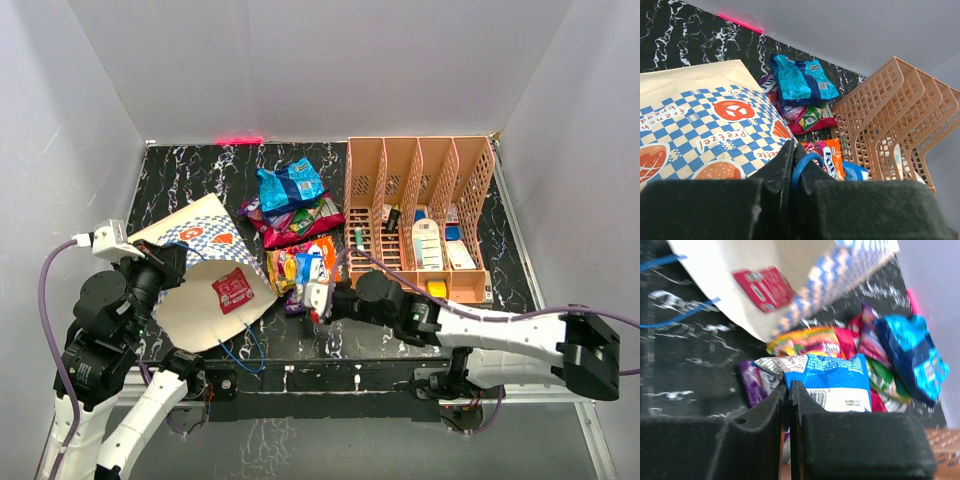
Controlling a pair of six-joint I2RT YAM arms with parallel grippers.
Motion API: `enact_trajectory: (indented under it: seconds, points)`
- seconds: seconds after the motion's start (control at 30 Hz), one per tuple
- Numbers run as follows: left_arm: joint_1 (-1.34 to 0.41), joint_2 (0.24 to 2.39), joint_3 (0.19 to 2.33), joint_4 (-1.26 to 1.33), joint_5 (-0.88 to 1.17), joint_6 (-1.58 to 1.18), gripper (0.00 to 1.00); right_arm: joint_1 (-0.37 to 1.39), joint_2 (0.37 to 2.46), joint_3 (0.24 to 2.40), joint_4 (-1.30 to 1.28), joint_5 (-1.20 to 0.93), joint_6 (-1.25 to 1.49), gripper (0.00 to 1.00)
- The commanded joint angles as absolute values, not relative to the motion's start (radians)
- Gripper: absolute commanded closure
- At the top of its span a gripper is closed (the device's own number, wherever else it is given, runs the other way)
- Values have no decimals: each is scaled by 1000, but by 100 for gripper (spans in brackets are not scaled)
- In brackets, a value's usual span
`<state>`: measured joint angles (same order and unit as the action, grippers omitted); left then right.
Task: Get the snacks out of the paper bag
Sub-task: Place the snack at the center of the board.
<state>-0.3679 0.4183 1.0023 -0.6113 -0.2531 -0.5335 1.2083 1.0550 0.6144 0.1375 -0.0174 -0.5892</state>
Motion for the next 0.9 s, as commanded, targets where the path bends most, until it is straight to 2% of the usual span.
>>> enact_trajectory:
  seconds: [0.0,0.2,0.4,0.87]
  points:
    - [-364,432,1039,-615,-268,-538,100,1080,1157,687,267,6,-509,93]
    - [-364,430,1041,-620,-260,-549,100,988,1367,809,331,-11,-500,93]
    - [-364,423,1045,-635,-261,-551,100,963,1490,857,350,-52,-511,93]
    - [-364,425,1048,-643,-256,-546,100,963,1486,721,374,-16,-420,93]
